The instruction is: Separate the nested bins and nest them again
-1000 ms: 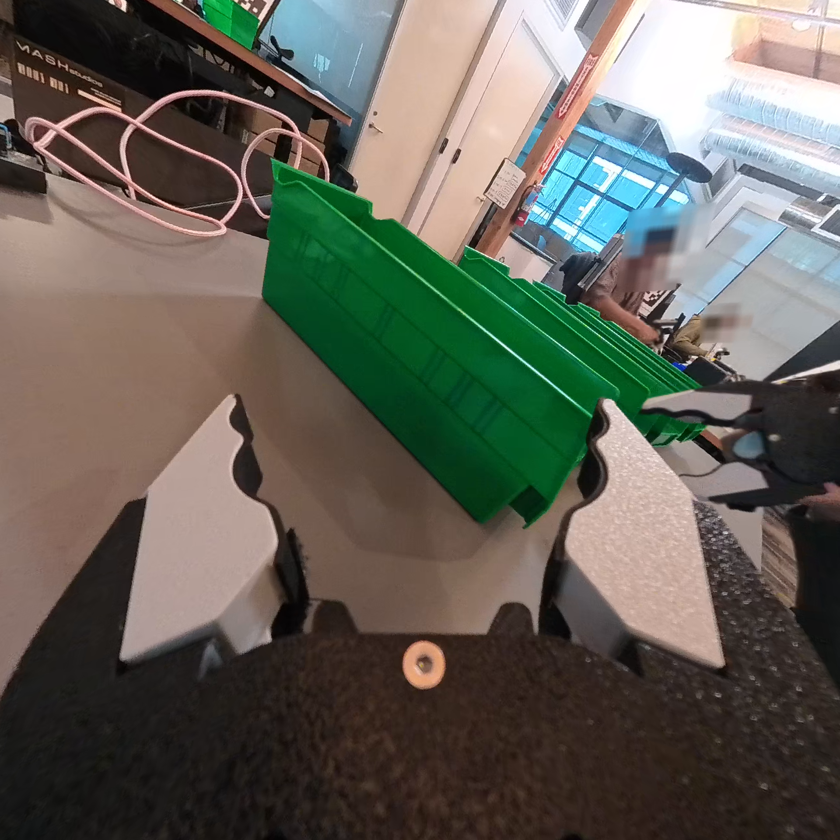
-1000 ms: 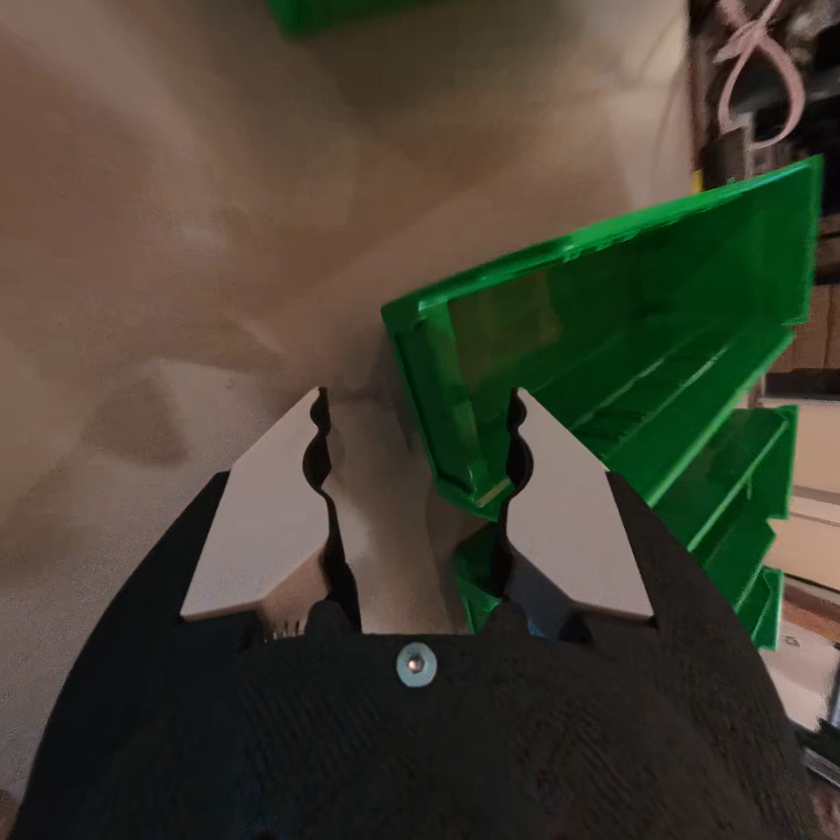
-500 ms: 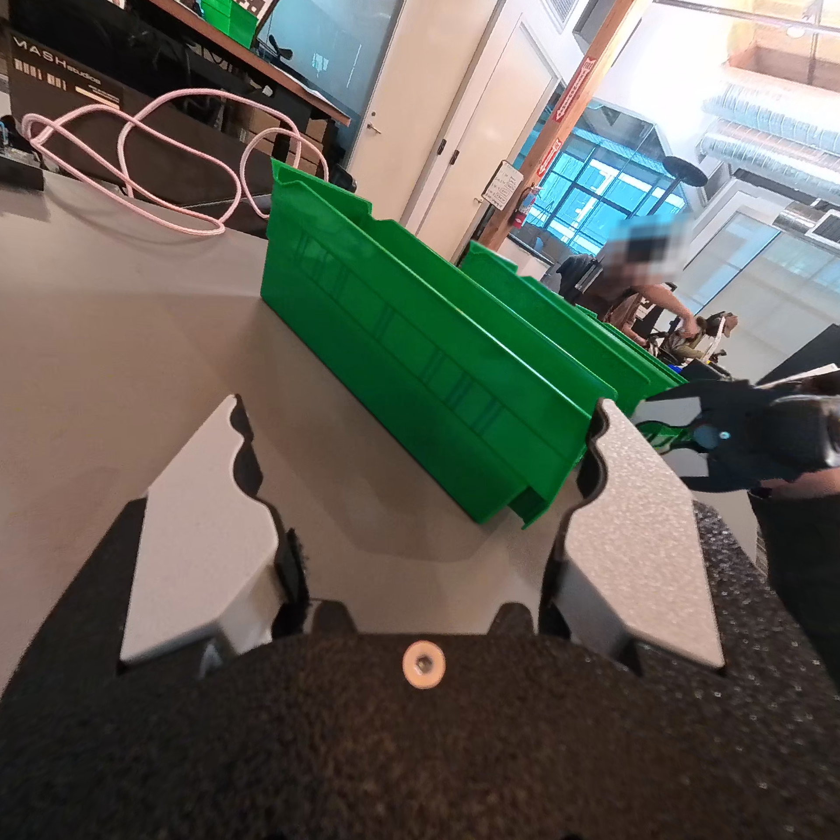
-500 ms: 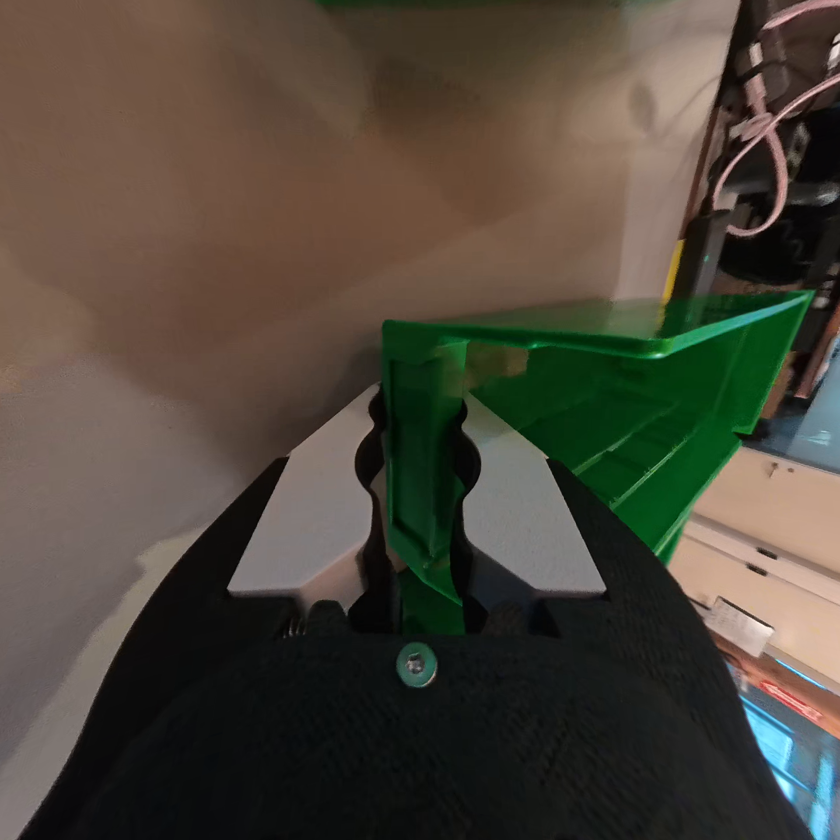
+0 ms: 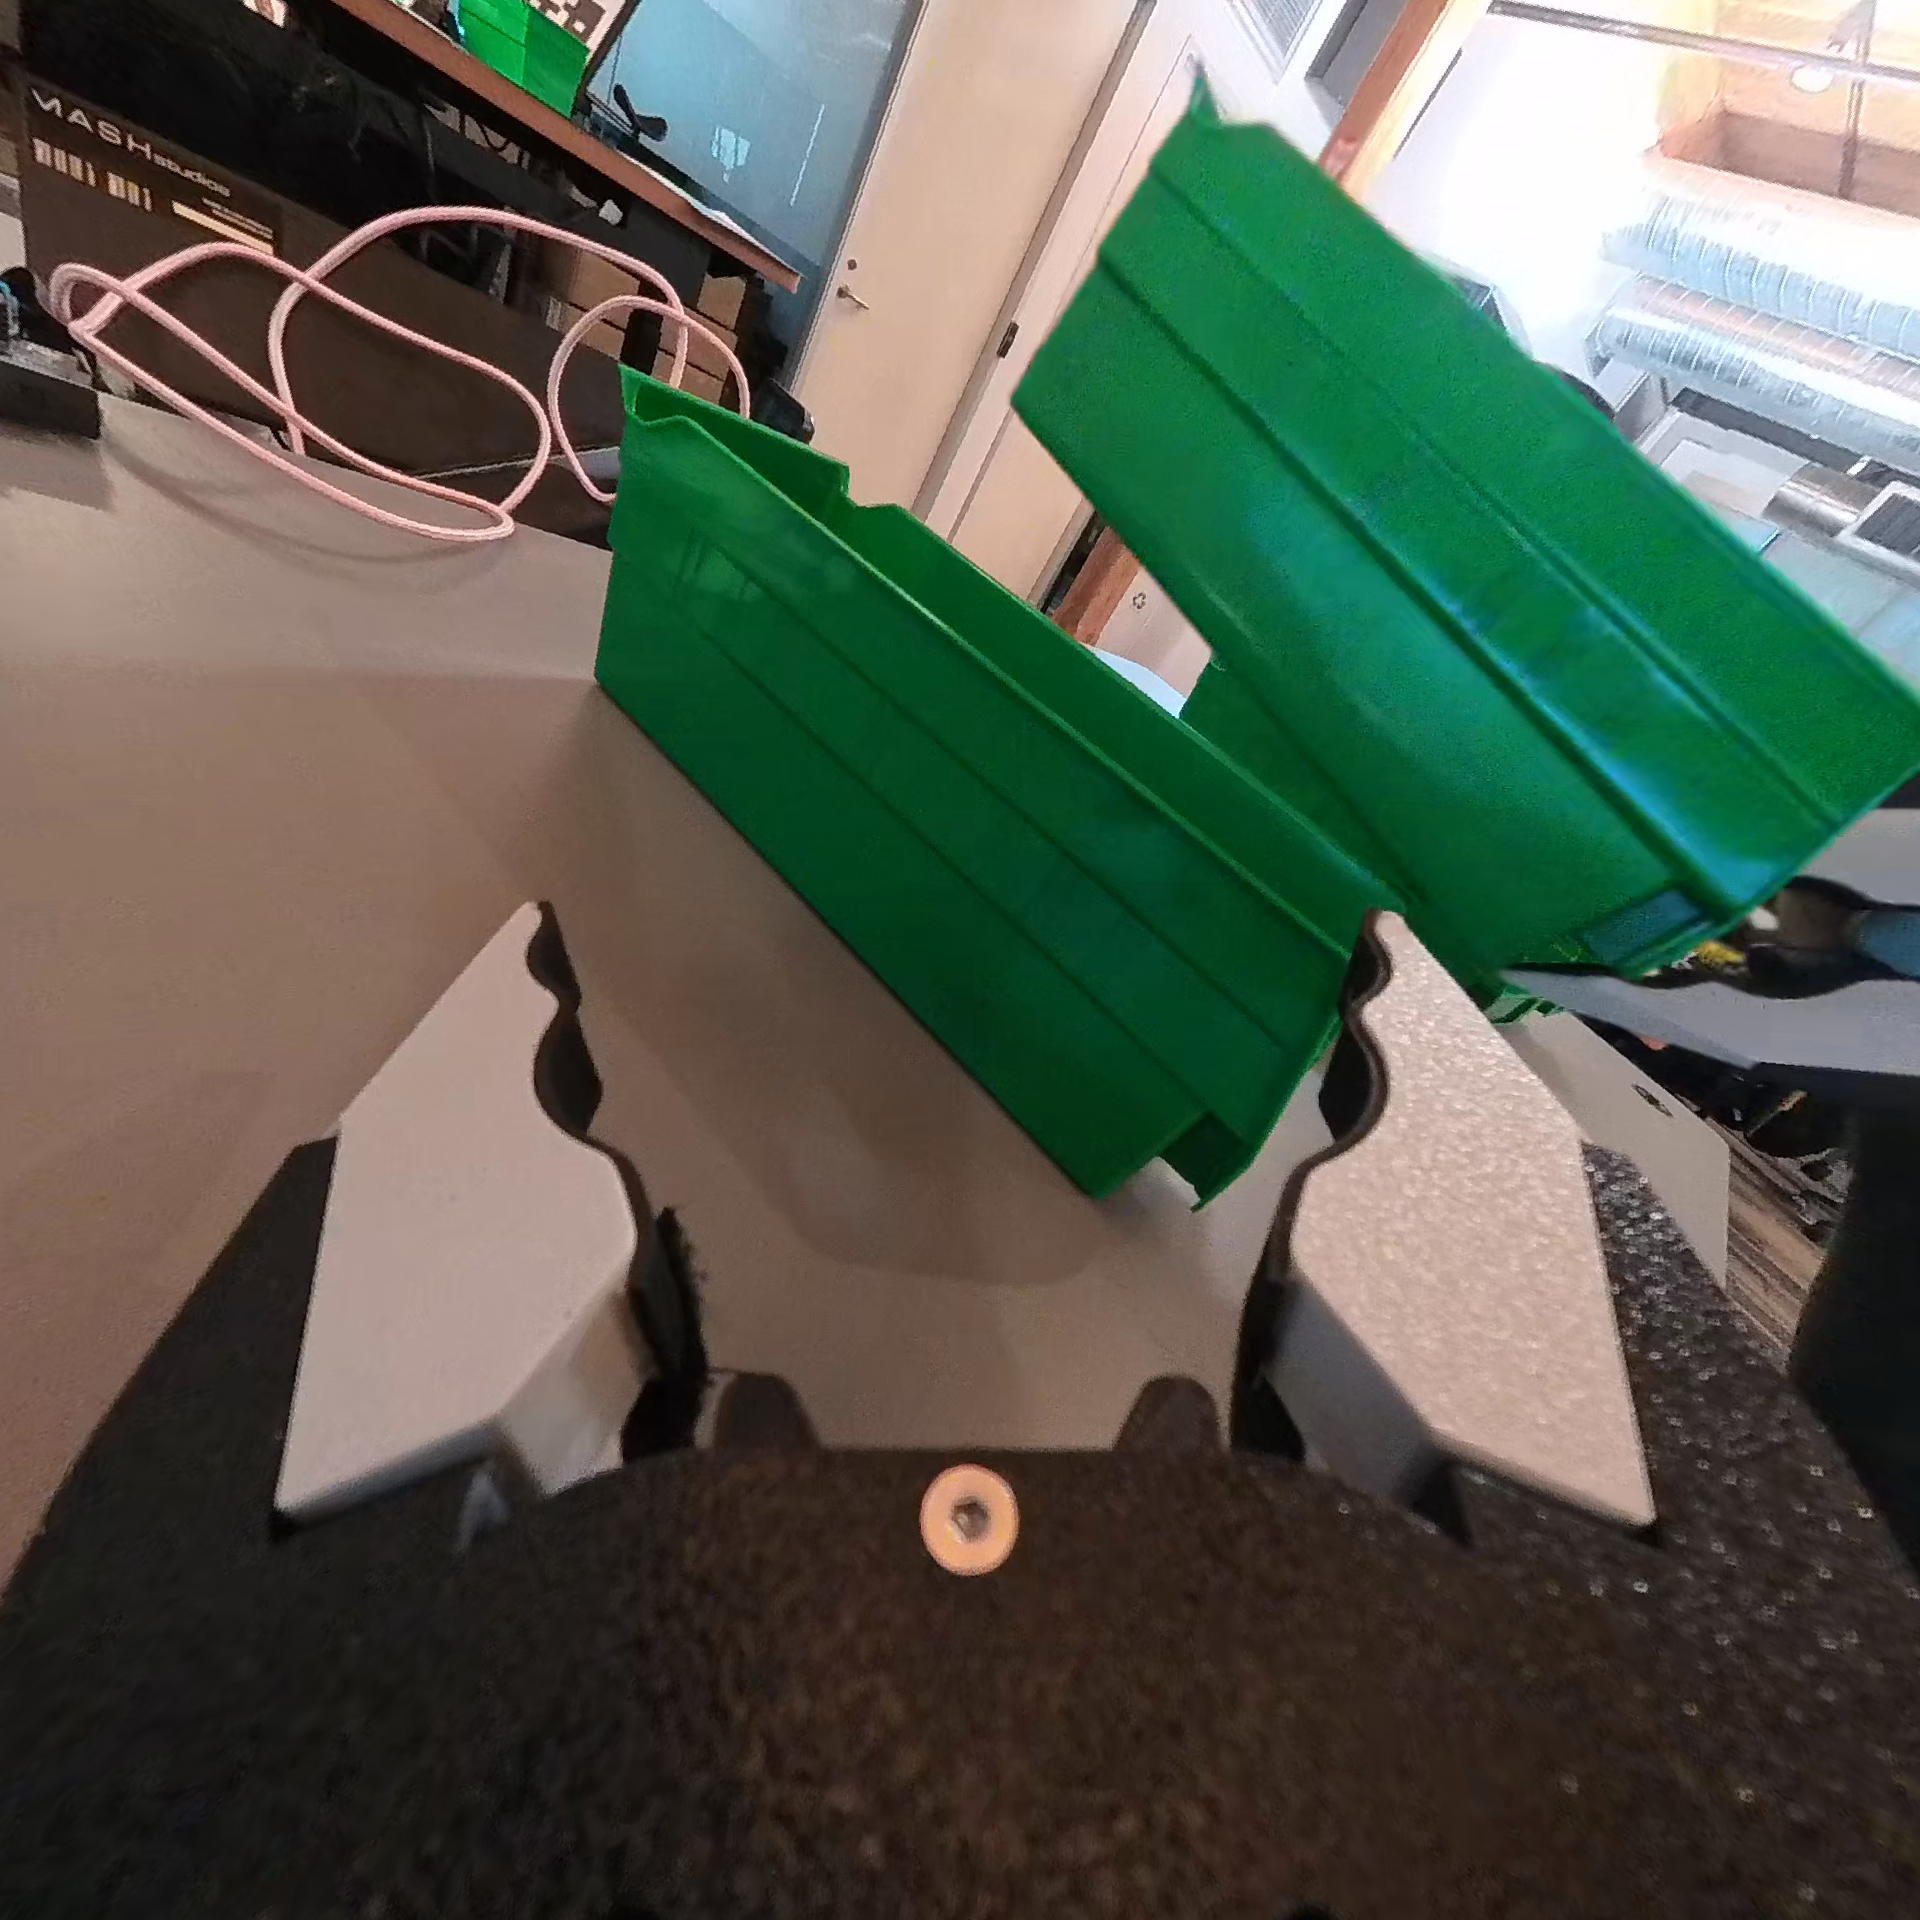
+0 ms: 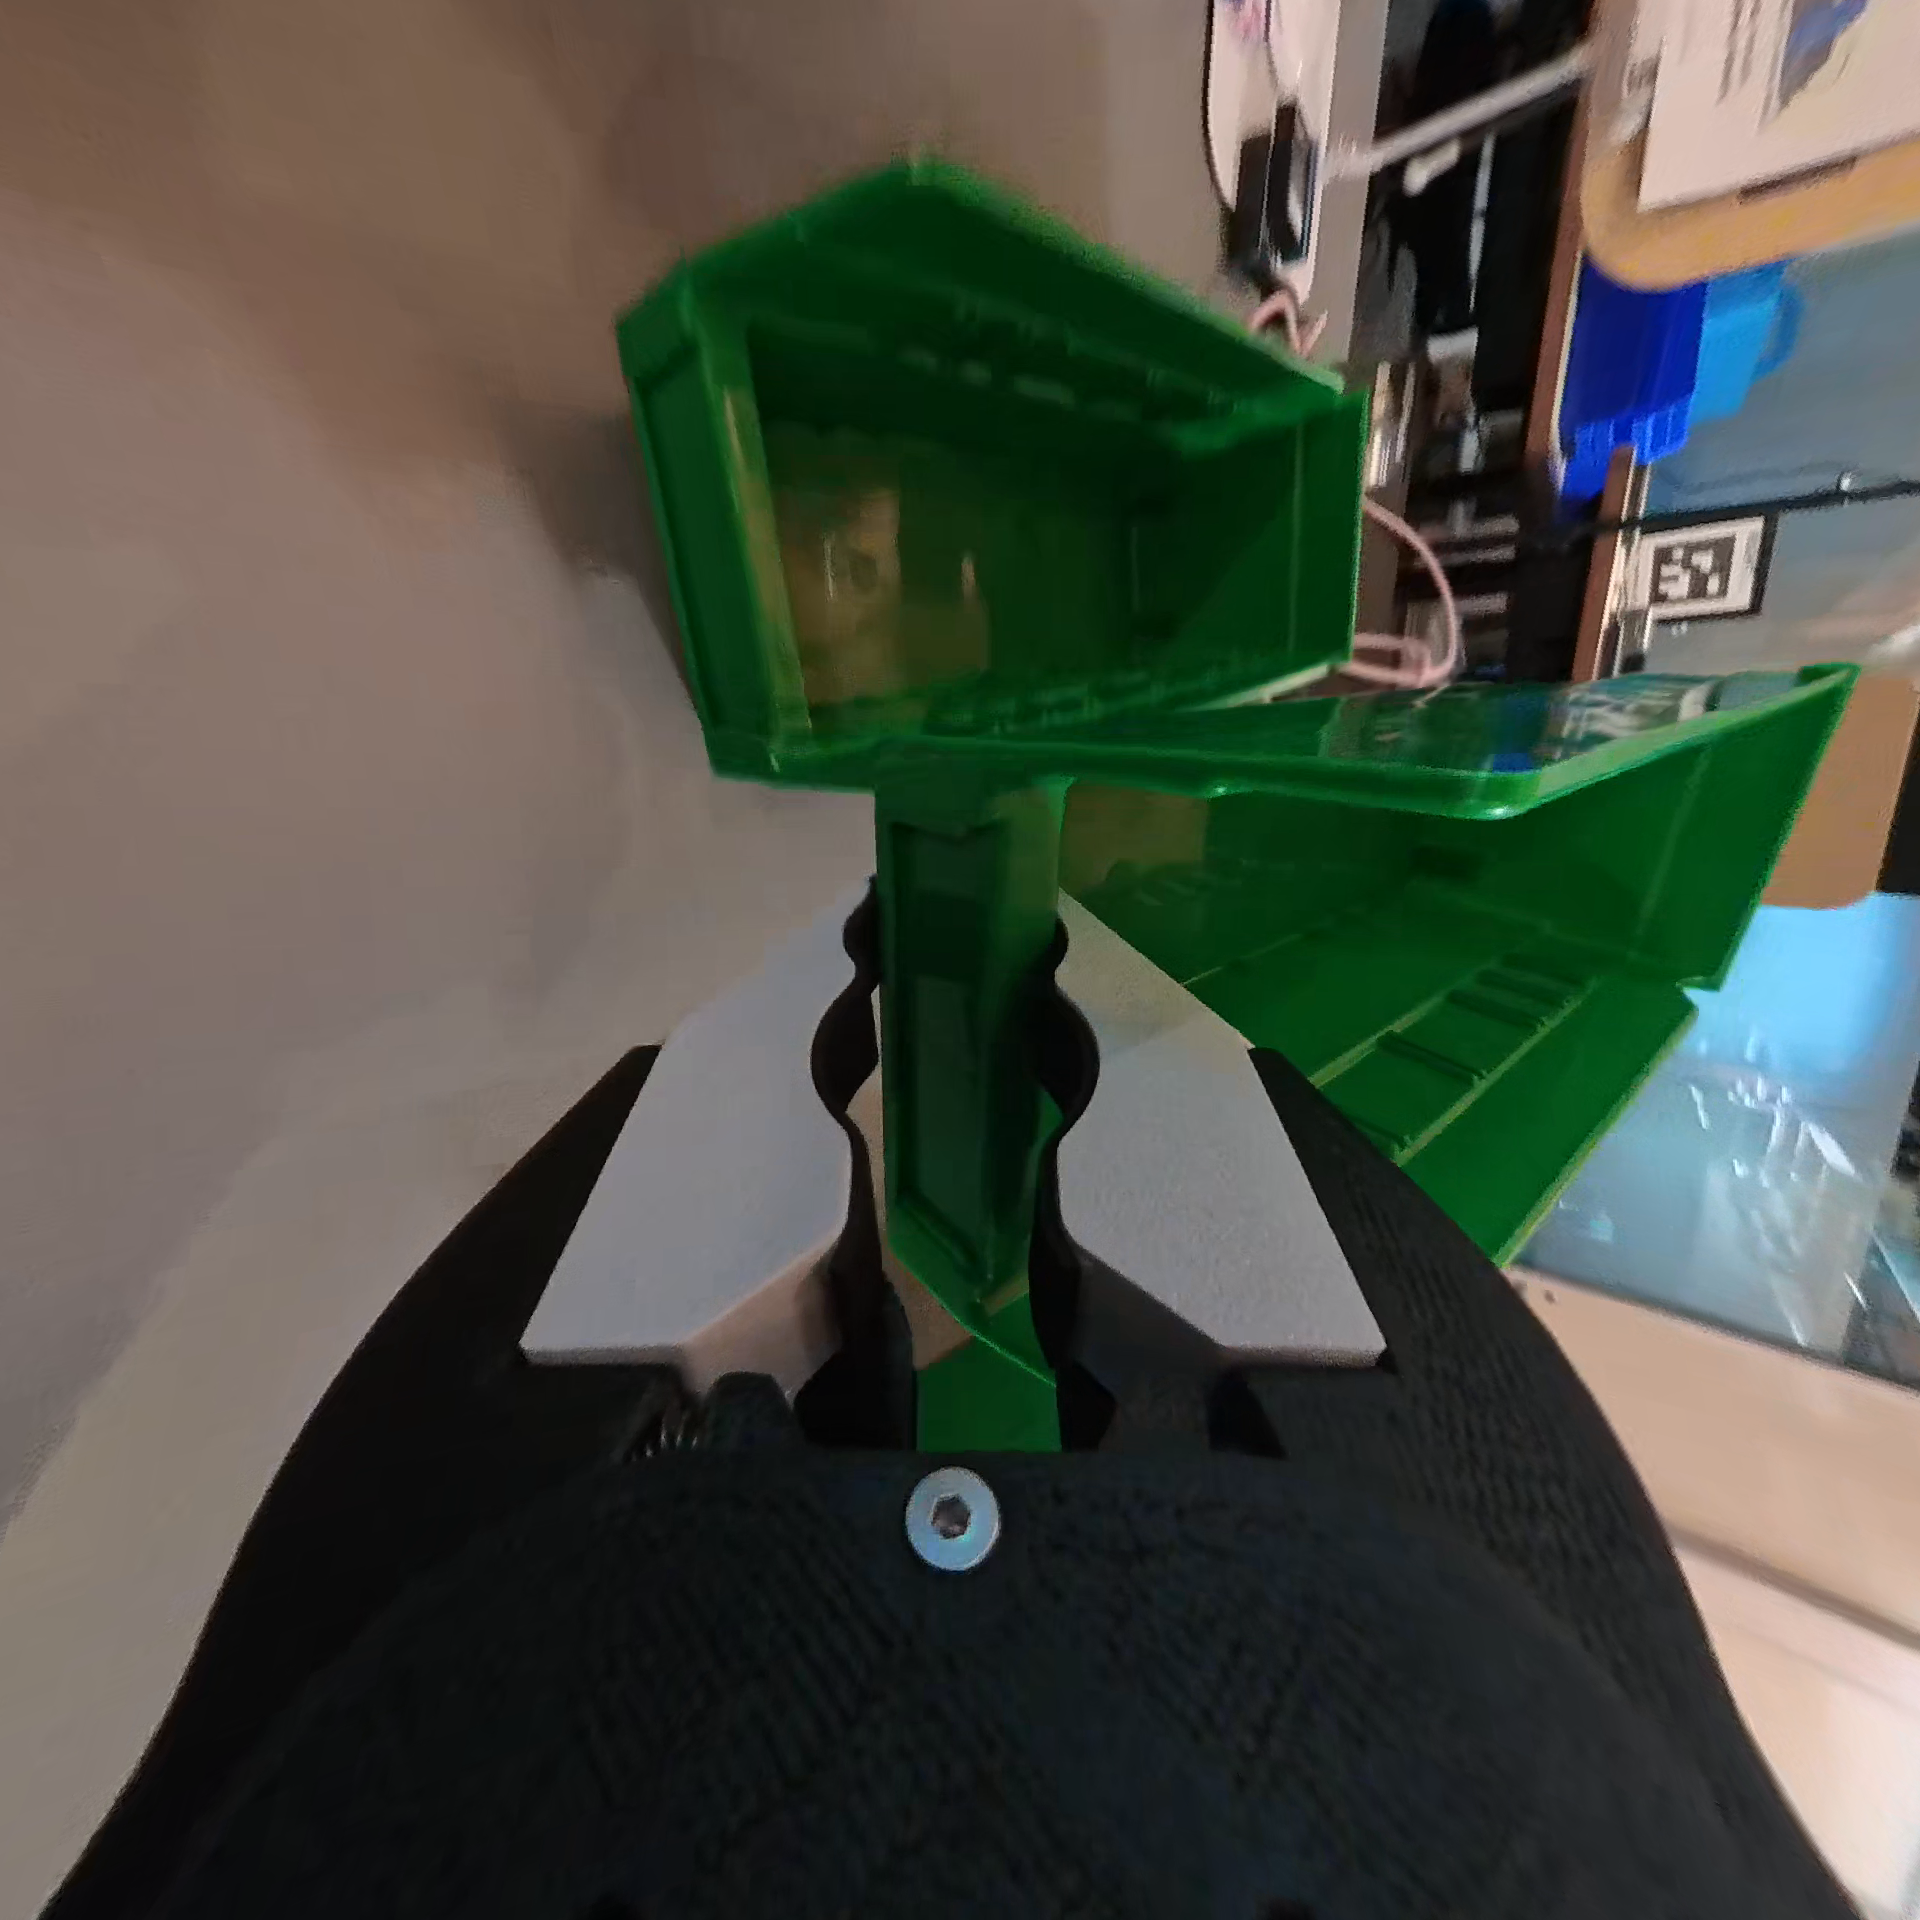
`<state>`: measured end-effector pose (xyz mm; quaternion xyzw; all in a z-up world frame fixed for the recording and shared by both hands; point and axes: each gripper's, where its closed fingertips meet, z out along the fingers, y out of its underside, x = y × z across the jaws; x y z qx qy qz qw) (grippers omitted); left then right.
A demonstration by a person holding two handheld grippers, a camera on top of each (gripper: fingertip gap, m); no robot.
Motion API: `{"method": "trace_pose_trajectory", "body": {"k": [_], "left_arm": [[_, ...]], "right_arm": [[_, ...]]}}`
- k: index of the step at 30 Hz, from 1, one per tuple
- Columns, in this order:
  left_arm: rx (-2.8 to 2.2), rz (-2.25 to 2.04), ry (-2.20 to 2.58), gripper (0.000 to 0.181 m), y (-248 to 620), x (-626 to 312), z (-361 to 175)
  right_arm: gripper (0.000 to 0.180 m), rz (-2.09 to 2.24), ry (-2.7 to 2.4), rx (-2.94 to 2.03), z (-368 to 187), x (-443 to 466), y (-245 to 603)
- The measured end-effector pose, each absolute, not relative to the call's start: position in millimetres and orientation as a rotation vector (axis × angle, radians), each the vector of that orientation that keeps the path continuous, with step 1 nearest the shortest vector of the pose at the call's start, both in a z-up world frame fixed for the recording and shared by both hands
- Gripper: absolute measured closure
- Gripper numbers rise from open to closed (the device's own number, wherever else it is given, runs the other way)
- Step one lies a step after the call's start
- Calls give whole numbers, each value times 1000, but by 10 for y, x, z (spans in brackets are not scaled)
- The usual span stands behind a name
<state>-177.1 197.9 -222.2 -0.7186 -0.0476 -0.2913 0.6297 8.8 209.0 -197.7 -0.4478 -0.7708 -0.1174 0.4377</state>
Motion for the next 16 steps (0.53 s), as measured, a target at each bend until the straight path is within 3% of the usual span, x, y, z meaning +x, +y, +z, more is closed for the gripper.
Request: {"method": "trace_pose_trajectory", "body": {"k": [16], "left_arm": [[-1642,-673,-111,39,1980,-1775,-2220]], "right_arm": [[153,-160,-1962,-1041,-1836,-646,1760]]}}
